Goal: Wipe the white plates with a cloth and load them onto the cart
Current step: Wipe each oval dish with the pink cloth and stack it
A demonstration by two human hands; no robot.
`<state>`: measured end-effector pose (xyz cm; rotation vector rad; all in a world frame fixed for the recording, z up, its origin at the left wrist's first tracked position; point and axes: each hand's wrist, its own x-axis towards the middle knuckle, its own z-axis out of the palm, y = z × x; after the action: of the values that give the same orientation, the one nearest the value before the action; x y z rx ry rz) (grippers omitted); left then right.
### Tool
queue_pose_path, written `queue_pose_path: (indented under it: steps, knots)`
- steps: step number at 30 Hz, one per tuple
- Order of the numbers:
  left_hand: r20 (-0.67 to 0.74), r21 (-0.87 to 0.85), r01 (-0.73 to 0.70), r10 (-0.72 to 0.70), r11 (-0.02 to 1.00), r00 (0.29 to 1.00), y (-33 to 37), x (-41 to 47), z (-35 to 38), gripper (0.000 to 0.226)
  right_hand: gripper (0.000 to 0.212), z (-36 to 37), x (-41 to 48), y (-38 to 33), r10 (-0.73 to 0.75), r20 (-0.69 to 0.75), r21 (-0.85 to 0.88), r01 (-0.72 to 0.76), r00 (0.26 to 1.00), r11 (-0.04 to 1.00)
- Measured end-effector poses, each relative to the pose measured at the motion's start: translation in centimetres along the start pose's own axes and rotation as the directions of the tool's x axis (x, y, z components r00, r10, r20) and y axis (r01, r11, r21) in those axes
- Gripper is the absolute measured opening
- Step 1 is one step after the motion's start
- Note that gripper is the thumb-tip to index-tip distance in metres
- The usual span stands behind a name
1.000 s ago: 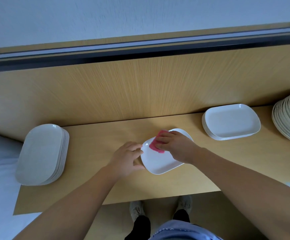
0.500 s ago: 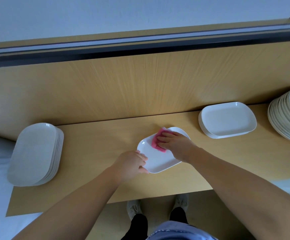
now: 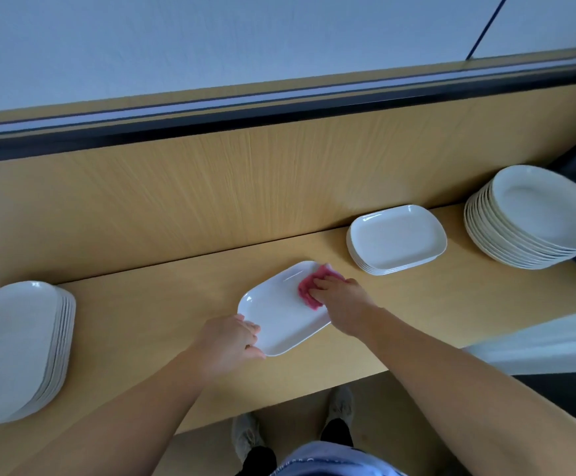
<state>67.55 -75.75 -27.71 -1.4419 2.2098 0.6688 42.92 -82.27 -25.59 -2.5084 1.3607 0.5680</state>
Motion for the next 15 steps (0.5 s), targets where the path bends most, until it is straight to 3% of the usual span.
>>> queue_pose_path:
  steps: [6,15]
  knots:
    - [0.044,0.004,0.019,-0.019,1.000,0.999,0.5,0.0,-0.7,0.052,0.053,1.2,-1.8,-0.8,0.028,0.080,-0.011,-0.028,0.996,1.000]
    - [0.016,-0.042,0.025,-0.024,0.999,1.000,0.3,-0.1,-0.5,0.056,0.035,1.2,-3.7,-3.5,-0.045,0.057,0.039,0.043,0.997,0.998]
